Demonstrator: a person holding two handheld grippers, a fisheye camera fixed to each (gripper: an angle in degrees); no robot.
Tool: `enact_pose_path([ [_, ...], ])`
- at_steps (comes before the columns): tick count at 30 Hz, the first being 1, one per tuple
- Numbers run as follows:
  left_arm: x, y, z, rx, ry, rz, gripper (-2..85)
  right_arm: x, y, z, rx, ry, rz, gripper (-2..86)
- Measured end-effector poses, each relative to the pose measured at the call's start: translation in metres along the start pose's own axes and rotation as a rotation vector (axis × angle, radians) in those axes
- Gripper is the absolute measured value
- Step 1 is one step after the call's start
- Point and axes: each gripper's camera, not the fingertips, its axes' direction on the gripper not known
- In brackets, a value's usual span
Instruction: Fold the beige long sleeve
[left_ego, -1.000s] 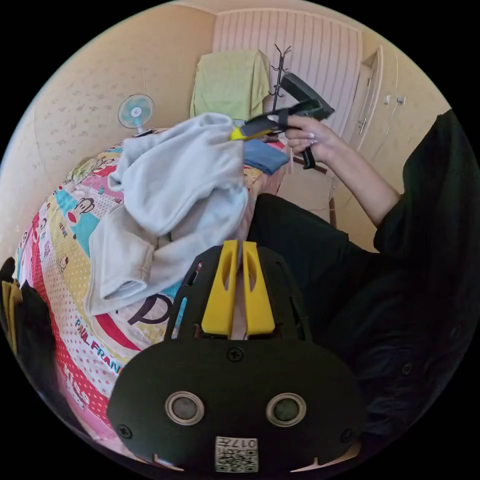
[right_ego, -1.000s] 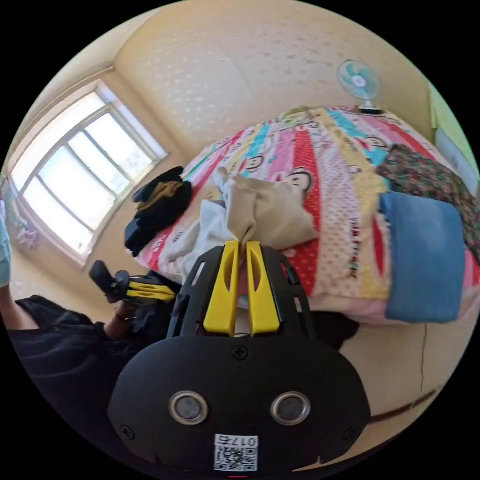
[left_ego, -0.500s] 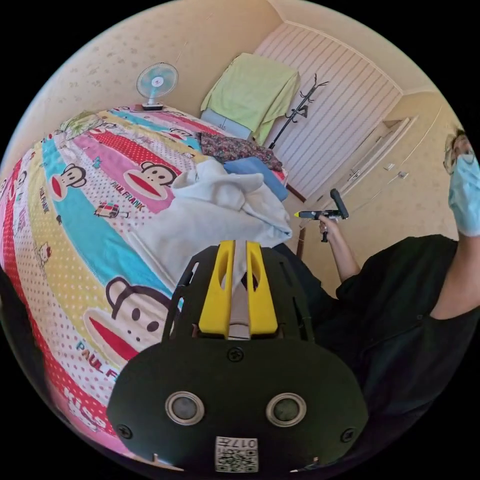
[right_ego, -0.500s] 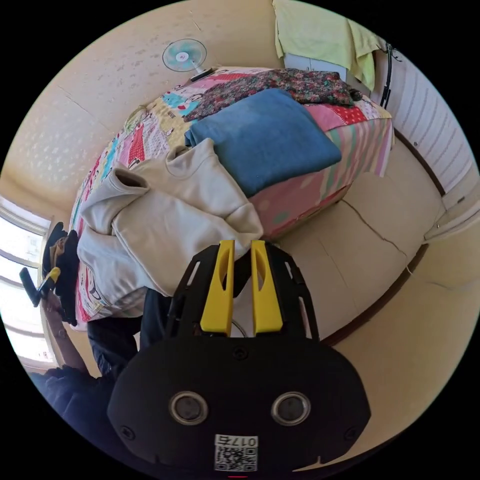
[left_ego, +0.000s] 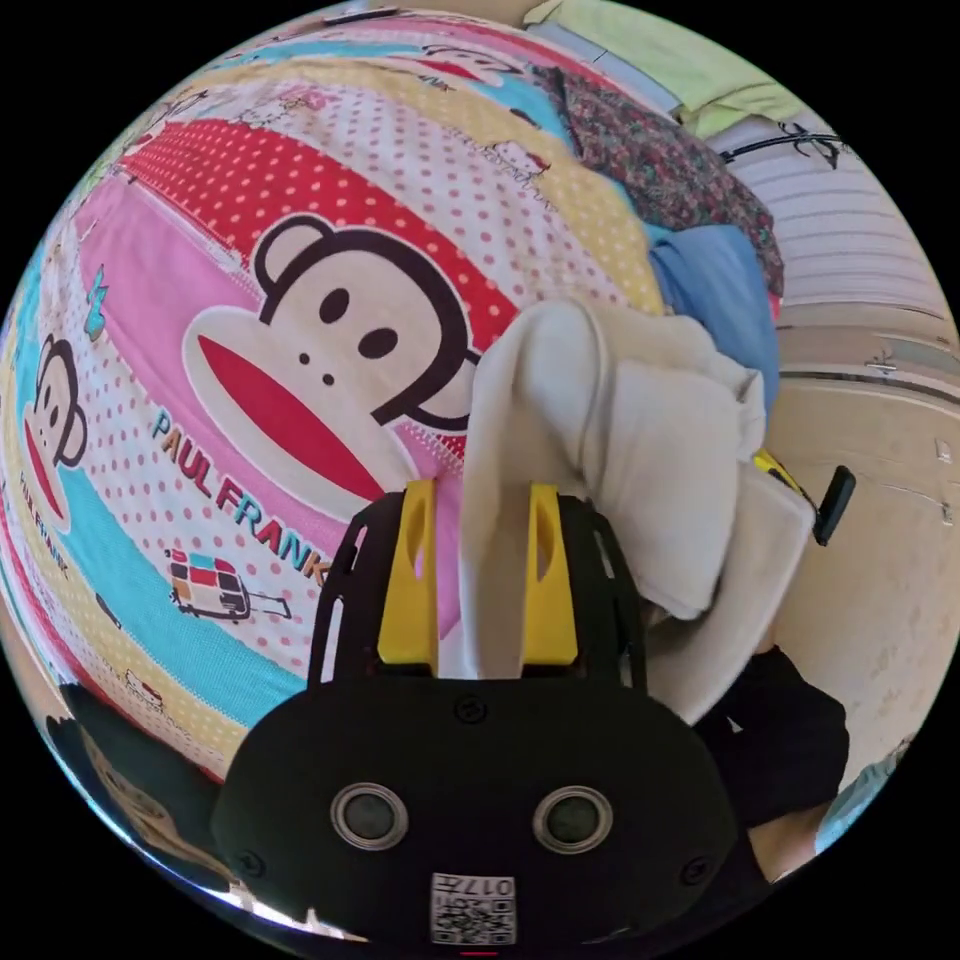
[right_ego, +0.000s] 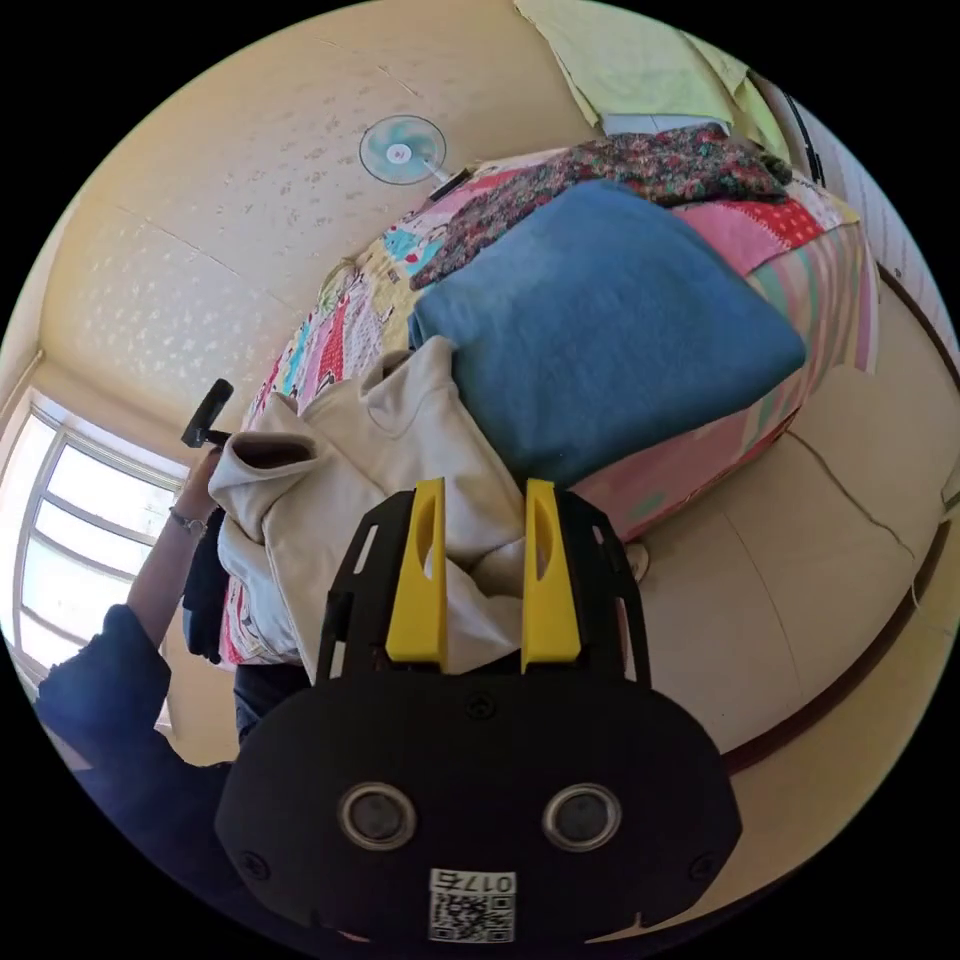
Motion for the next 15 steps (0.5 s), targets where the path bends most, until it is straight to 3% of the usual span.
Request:
enact_pose_path([
  [2,0.000,0.019,0.000,0.116,-0.011,0.012,7.8,-0.004,0.007,0.008,-0.049,0.014,-0.008,6.7],
  [4,-0.001,0.047,-0.015,0.215,0.105,0.026,1.9,-0.025,0.021,-0.002,-0.050,0.052,-0.094,4.8],
  [8,-0.013,0.154,-0.091,0.519,0.229,-0.039,-0.3,-0.085,0.062,-0.060,0.132,0.141,-0.170,3.6],
  [12,0.009,0.300,-0.203,0.834,-0.044,-0.051,-0.8,-0.164,0.097,-0.126,0.377,0.205,-0.286,3.3],
  [15,0.020,0.428,-0.284,1.116,-0.024,-0.069,-0.8,-0.221,0.124,-0.175,0.588,0.131,-0.388,3.1],
])
